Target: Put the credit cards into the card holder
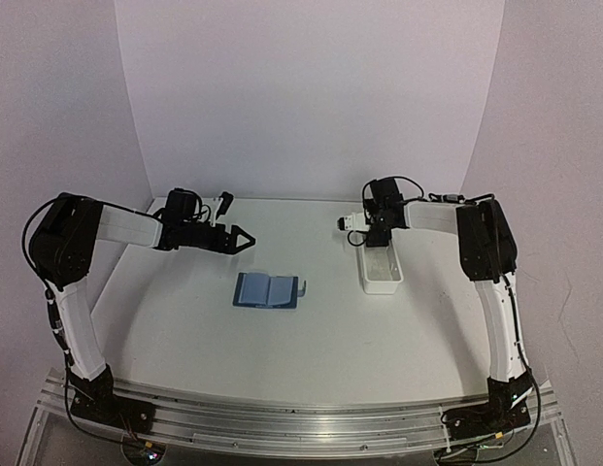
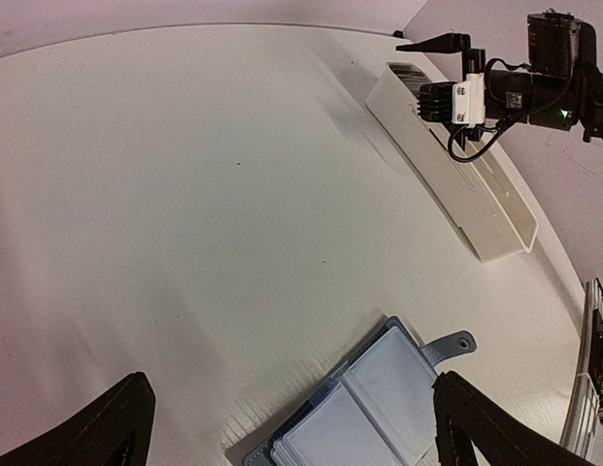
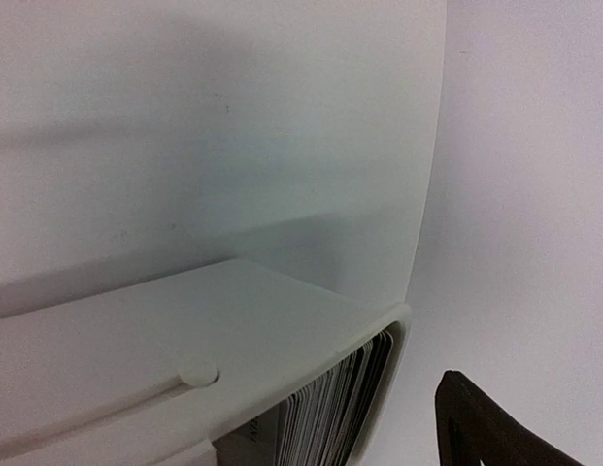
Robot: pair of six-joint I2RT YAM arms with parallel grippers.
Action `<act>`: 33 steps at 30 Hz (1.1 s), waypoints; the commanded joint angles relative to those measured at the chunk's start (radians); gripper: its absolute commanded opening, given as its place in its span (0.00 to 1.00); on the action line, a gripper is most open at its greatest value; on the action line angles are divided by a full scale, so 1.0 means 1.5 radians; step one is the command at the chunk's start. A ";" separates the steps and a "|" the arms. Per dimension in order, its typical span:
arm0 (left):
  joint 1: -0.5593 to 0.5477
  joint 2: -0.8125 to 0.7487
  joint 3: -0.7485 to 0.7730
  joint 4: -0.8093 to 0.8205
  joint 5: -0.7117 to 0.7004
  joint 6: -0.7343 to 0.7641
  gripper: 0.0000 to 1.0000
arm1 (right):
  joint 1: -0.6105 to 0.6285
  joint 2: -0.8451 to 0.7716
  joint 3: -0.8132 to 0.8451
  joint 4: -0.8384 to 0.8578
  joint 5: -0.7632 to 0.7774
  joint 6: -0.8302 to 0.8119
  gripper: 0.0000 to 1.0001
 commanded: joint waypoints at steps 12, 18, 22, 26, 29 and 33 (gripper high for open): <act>0.005 -0.003 0.019 0.020 0.004 0.001 0.99 | 0.003 -0.030 -0.008 -0.007 -0.006 0.034 0.57; 0.006 -0.007 0.015 0.022 0.007 -0.002 0.99 | 0.003 -0.039 0.001 -0.030 -0.010 0.049 0.42; 0.006 -0.009 0.013 0.022 0.014 -0.004 0.99 | 0.003 -0.046 0.000 -0.051 -0.017 0.058 0.36; 0.006 -0.009 0.012 0.022 0.021 -0.005 0.99 | 0.003 -0.053 0.000 -0.075 -0.025 0.068 0.29; 0.006 -0.009 0.013 0.019 0.026 -0.008 1.00 | 0.003 -0.056 0.006 -0.094 -0.031 0.077 0.25; 0.006 -0.010 0.012 0.020 0.036 -0.011 0.99 | 0.003 -0.058 0.016 -0.114 -0.037 0.089 0.19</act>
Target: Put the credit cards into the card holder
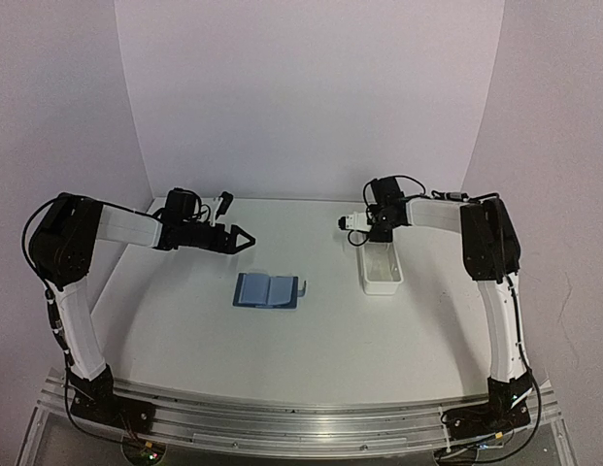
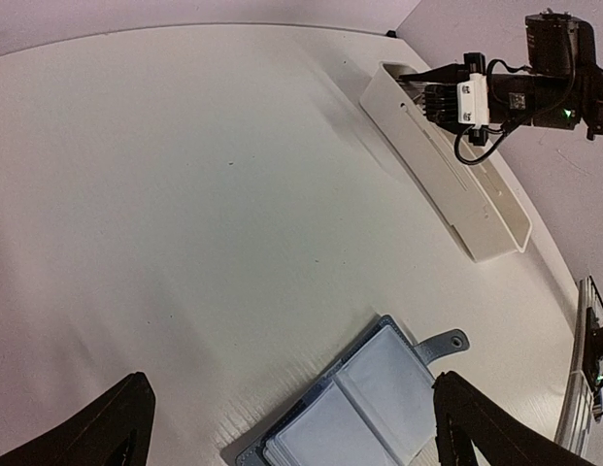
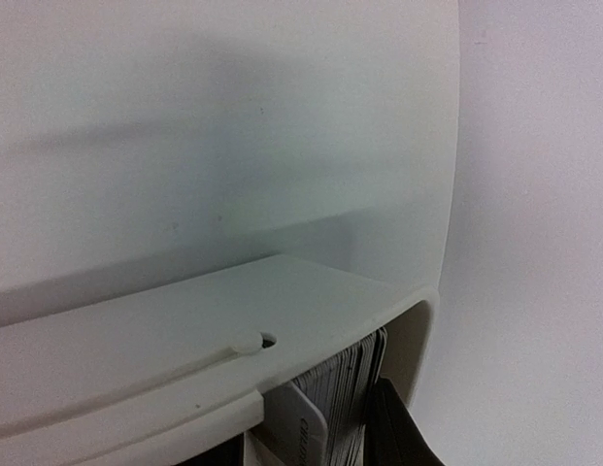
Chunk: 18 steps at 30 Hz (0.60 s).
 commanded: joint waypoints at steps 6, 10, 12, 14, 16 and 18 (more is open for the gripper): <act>0.004 -0.010 0.013 0.020 0.027 -0.009 0.99 | 0.001 -0.041 0.037 -0.072 -0.032 0.030 0.15; 0.003 -0.009 0.013 0.020 0.031 -0.011 0.99 | 0.001 -0.044 0.045 -0.080 -0.035 0.032 0.15; 0.003 -0.009 0.012 0.020 0.031 -0.012 0.99 | 0.000 -0.043 0.045 -0.082 -0.034 0.031 0.16; 0.004 -0.011 0.012 0.020 0.031 -0.012 0.99 | 0.001 -0.042 0.046 -0.083 -0.035 0.033 0.19; 0.003 -0.011 0.011 0.022 0.031 -0.011 0.99 | 0.001 -0.038 0.050 -0.083 -0.034 0.035 0.19; 0.004 -0.011 0.011 0.022 0.030 -0.012 0.99 | 0.001 -0.034 0.055 -0.082 -0.030 0.035 0.19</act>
